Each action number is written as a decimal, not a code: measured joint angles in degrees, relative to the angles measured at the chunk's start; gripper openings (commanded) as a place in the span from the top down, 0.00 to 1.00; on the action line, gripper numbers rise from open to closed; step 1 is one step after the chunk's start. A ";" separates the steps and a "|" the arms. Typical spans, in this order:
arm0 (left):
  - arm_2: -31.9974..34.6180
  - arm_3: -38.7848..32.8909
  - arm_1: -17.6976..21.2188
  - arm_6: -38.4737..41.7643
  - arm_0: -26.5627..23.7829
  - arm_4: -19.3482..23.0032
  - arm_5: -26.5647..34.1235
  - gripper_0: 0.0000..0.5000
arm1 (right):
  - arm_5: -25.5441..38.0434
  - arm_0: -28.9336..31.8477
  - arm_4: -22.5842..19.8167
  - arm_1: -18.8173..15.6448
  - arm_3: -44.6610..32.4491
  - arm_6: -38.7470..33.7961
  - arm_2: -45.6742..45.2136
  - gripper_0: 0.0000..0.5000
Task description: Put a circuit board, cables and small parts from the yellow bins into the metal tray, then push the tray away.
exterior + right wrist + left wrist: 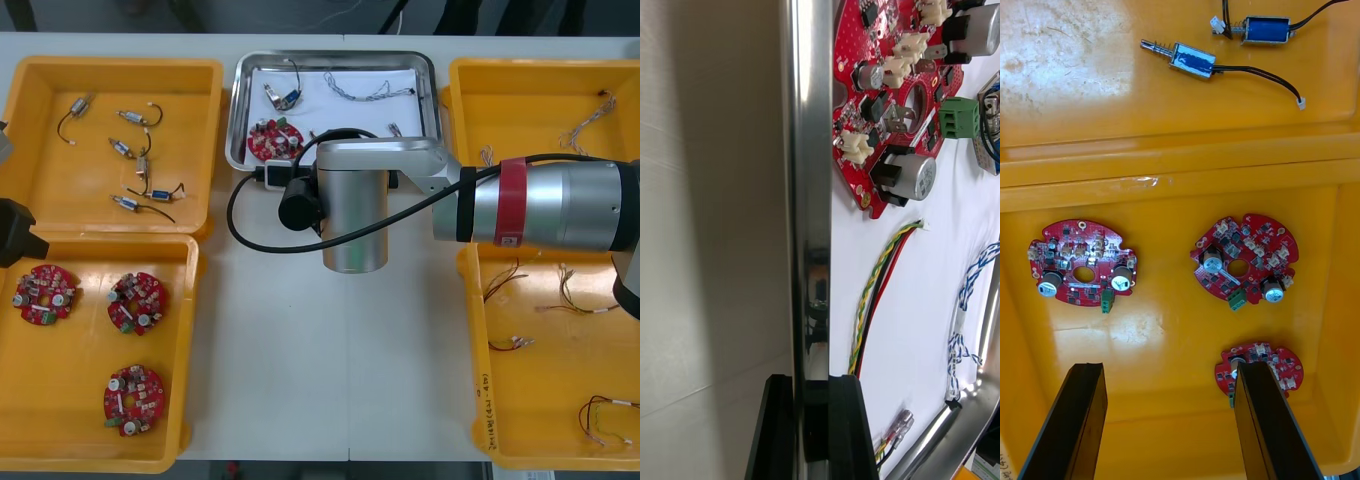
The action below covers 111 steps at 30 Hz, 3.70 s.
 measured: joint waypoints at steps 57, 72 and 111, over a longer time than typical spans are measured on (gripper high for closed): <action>0.00 0.01 0.00 0.00 0.00 0.00 0.00 0.00 | -7.35 -1.80 -2.52 0.03 5.82 0.01 -0.05 0.00; 0.00 0.02 0.00 0.00 0.00 0.00 0.00 0.00 | 8.71 -1.92 -5.28 0.08 -6.36 0.01 -2.92 0.00; 0.00 0.05 0.00 0.00 0.01 0.00 0.00 0.00 | 42.82 34.15 -5.54 0.17 -52.53 -6.75 -52.47 0.00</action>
